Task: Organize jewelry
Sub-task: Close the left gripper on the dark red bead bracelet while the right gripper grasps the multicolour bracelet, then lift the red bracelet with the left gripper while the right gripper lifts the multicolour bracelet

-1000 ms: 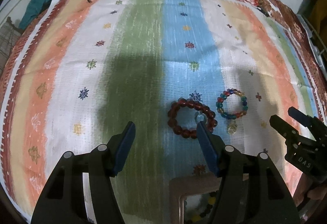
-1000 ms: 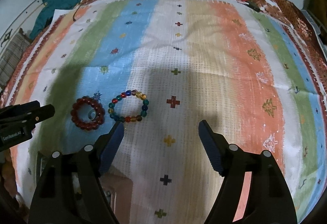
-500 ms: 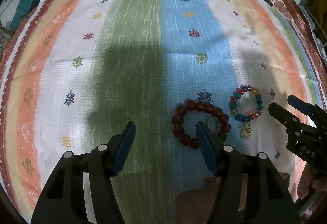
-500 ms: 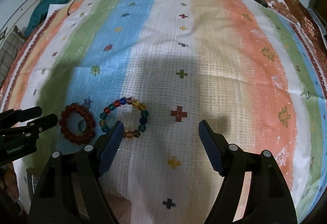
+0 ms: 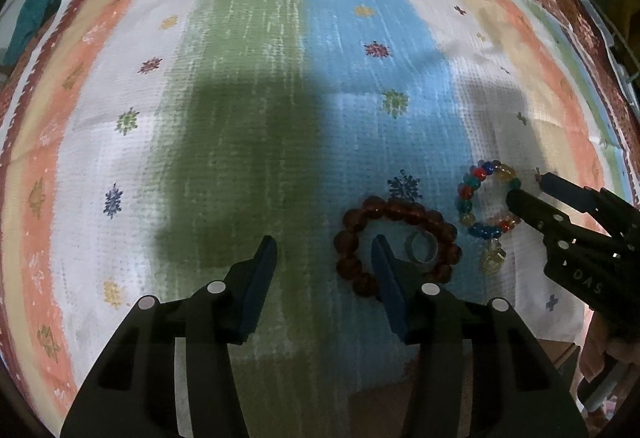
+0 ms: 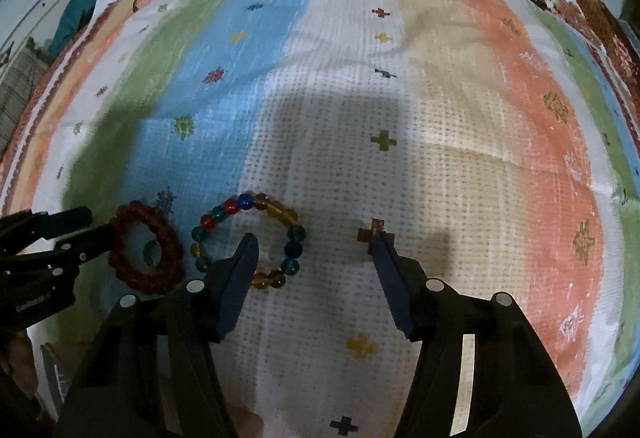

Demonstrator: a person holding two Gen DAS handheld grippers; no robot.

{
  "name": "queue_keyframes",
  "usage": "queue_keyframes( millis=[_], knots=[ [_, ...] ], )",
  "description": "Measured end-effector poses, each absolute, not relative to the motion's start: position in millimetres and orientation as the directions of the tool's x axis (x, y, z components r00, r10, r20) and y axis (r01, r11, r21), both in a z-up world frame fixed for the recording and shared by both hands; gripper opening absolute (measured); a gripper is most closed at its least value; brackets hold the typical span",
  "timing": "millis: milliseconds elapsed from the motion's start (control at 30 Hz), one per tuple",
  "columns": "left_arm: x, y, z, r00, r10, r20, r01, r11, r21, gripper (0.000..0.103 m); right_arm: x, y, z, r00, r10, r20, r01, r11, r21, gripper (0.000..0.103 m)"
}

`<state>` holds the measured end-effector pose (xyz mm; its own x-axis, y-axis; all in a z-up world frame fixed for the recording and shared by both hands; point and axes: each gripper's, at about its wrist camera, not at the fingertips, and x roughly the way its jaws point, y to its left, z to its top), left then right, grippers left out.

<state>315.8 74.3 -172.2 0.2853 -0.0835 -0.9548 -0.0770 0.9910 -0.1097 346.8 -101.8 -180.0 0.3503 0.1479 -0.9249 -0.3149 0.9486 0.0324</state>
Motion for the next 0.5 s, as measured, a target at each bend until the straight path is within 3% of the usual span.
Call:
queue_keyframes(
  millis=[167,233,300,333,500],
  knots=[
    [318.5,70.4,-178.3,0.278,-0.061,-0.959,-0.066,0.994,-0.083,0.034,347.7,-102.4,-185.7,0.353,0.123,-0.927,-0.322,0.947,0.003,0.050],
    [317.8,69.3,-180.5,0.277,-0.060,-0.959,-0.054,0.995,-0.078,0.026,347.4,-104.5,-186.0,0.357,0.114,-0.927,-0.323,0.946,-0.008,0.040],
    [316.8,69.8,-181.9,0.276,-0.043,-0.960,-0.053,0.997,-0.060,0.013,348.3,-107.3,-185.0,0.351,0.128,-0.928,-0.322,0.947,0.009,0.017],
    [316.3,71.3,-181.7,0.276,-0.043,-0.960,-0.058,0.996,-0.061,0.013,348.2,-109.5,-184.6,0.346,0.137,-0.928,-0.318,0.948,0.021,0.012],
    [311.6,72.0,-174.7,0.282,-0.021,-0.959,-0.055,0.998,-0.038,0.013,339.5,-114.0,-175.6,0.379,0.147,-0.914,-0.325,0.945,0.017,0.010]
  ],
)
